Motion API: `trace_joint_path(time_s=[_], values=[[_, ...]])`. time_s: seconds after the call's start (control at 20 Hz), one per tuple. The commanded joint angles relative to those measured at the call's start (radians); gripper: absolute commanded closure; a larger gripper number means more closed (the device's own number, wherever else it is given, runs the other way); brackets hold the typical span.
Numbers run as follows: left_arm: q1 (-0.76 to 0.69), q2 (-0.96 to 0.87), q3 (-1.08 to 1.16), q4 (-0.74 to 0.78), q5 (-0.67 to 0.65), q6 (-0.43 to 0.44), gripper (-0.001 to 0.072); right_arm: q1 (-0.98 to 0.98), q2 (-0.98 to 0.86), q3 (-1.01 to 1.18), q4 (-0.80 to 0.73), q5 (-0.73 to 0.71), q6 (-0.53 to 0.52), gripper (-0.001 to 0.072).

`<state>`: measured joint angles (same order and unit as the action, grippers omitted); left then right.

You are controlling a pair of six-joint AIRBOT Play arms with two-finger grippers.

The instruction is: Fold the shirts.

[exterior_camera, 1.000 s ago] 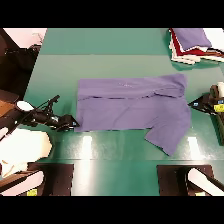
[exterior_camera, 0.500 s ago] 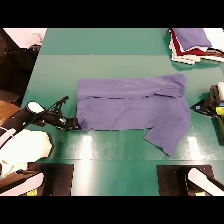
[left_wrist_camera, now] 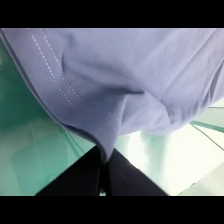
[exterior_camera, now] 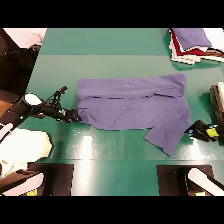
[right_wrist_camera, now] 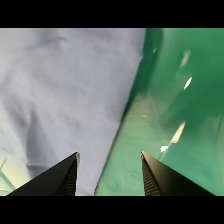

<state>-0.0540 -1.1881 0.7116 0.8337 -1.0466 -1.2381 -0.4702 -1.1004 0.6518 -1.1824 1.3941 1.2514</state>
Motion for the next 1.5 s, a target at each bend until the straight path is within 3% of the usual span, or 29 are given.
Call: trace_joint_path(time_s=[0.0,0.15,0.2,0.3,0.45,0.65,0.9,1.05,1.2,1.45], values=[[0.000,0.001,0.006,0.001,0.003,0.000,0.0685,0.069,0.000,-0.095,-0.012,-0.105,0.005,0.0274],[0.000,0.001,0.006,0.001,0.002,0.000,0.0686,0.150,0.000,-0.098,0.022,-0.152,0.005,0.0279],[0.000,0.001,0.006,0.001,0.001,0.000,0.0686,0.175,0.001,-0.097,0.035,-0.169,0.005,0.0326],[0.000,0.001,0.006,0.010,-0.013,-0.002,0.0686,0.216,0.001,-0.097,0.031,-0.183,0.005,0.0693],[0.000,0.026,0.006,0.145,-0.063,-0.066,0.0688,0.232,0.026,-0.097,0.026,-0.141,0.004,0.0691],[0.000,0.197,0.006,0.389,-0.159,-0.127,0.0687,0.231,0.228,-0.097,-0.101,-0.045,0.044,0.0691],[0.000,0.332,0.007,0.401,-0.368,-0.126,0.0686,0.234,0.505,-0.097,-0.179,0.137,0.094,0.0692],[0.000,0.334,0.020,0.327,-0.383,-0.148,0.0686,0.261,0.589,-0.062,-0.171,0.135,0.129,0.0692],[0.000,0.332,0.082,0.311,-0.286,-0.154,0.0686,0.334,0.528,0.079,-0.172,0.071,0.138,0.0692],[0.000,0.204,0.228,0.312,-0.115,-0.177,0.0686,0.461,0.185,0.323,-0.172,-0.037,0.137,0.0692]])
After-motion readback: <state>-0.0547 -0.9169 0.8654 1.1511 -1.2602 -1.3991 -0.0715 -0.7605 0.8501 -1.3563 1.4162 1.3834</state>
